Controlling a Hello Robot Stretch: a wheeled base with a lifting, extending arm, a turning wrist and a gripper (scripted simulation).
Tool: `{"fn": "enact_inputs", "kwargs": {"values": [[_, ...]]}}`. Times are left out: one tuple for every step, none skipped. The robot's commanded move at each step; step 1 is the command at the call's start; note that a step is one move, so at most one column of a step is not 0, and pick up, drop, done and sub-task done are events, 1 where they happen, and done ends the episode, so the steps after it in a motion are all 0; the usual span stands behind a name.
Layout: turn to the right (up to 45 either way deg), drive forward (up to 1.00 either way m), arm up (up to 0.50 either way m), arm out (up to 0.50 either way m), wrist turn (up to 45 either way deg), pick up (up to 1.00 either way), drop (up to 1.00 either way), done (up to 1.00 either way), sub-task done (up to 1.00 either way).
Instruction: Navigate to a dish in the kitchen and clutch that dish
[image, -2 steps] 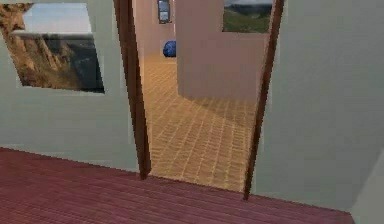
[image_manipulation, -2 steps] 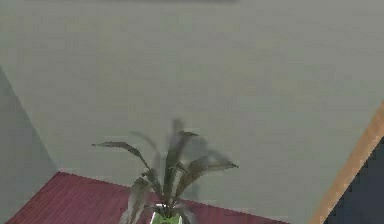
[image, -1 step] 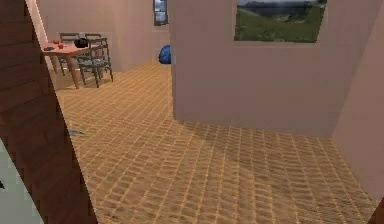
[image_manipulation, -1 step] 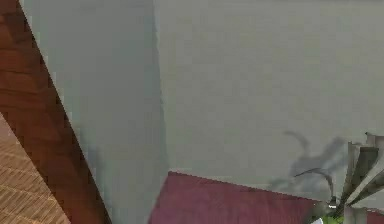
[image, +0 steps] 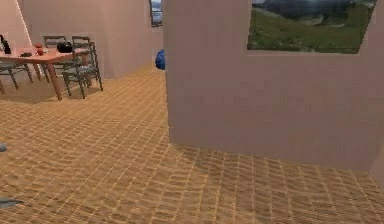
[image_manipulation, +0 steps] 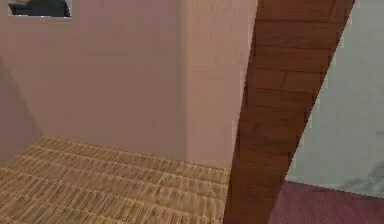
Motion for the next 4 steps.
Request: {"fn": "enact_inputs", "kwargs": {"values": [[-27.0,0.00,0.00,0.00,0.0,0.00,0.00,0.00,0.00],[0.0,0.90,0.00,0.00,0.0,0.00,0.00,0.00,0.00],[-45.0,0.00,0.00,0.00,0.0,0.00,0.00,0.00,0.00],[-6.0,0.00,0.00,0.00,0.0,0.00,0.00,0.00,0.00]]}}
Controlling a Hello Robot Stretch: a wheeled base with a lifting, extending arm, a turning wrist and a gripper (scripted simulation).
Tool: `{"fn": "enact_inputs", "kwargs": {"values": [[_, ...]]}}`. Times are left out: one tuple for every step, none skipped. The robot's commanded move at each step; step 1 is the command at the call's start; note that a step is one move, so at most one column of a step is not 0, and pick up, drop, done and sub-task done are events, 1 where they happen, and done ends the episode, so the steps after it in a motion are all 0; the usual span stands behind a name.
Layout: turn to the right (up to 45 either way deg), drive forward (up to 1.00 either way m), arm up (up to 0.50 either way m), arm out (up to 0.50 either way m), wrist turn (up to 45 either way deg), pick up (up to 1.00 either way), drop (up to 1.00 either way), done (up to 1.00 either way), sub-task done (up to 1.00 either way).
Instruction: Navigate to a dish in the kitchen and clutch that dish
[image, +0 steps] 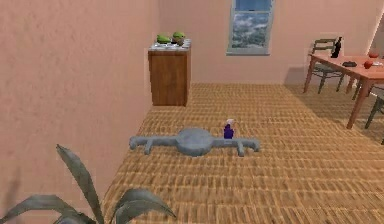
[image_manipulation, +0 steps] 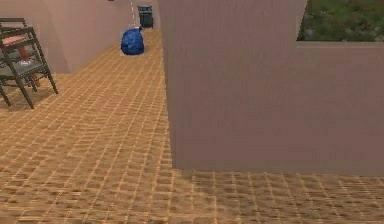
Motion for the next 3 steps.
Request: {"fn": "enact_inputs", "kwargs": {"values": [[0.0,0.05,0.00,0.00,0.0,0.00,0.00,0.00,0.00],[45.0,0.00,0.00,0.00,0.0,0.00,0.00,0.00,0.00],[33.0,0.00,0.00,0.00,0.0,0.00,0.00,0.00,0.00]]}}
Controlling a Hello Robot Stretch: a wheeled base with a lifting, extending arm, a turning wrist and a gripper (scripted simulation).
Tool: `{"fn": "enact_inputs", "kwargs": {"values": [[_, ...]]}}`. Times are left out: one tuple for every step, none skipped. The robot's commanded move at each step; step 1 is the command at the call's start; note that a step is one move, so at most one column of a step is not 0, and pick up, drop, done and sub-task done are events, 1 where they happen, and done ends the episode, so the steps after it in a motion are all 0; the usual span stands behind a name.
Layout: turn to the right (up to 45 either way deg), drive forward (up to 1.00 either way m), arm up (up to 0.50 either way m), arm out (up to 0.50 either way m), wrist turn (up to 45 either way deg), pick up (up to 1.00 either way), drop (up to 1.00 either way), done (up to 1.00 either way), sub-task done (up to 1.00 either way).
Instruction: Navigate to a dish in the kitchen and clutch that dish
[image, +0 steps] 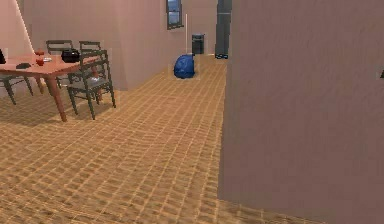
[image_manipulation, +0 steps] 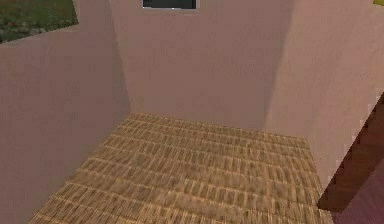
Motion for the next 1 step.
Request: {"fn": "enact_inputs", "kwargs": {"values": [[0.0,0.40,0.00,0.00,0.0,0.00,0.00,0.00,0.00]]}}
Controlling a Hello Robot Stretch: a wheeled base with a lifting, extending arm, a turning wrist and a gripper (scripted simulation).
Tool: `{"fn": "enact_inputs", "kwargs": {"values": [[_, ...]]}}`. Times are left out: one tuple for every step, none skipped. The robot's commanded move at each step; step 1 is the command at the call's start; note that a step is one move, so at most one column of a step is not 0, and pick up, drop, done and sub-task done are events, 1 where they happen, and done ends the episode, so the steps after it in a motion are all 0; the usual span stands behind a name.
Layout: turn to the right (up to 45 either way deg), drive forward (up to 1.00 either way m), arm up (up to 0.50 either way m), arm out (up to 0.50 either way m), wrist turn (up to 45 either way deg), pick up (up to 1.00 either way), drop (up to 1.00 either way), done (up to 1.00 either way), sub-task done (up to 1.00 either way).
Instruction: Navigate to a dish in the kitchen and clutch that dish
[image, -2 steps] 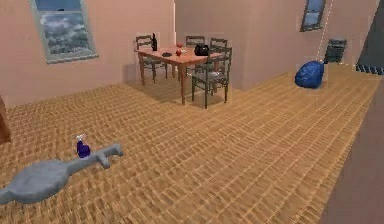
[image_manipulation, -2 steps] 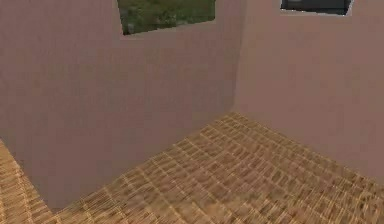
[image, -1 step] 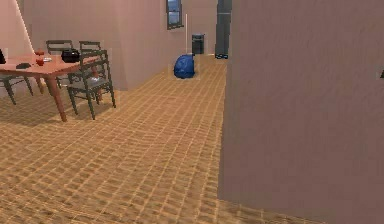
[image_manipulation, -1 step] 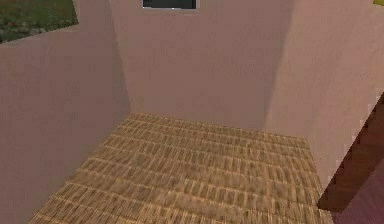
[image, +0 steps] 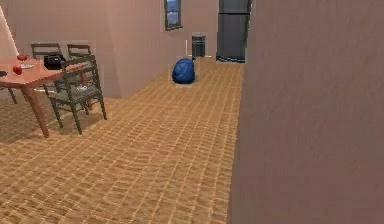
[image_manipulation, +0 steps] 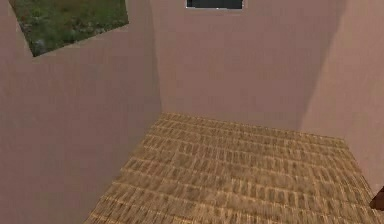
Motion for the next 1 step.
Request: {"fn": "enact_inputs", "kwargs": {"values": [[-39.0,0.00,0.00,0.00,0.0,0.00,0.00,0.00,0.00]]}}
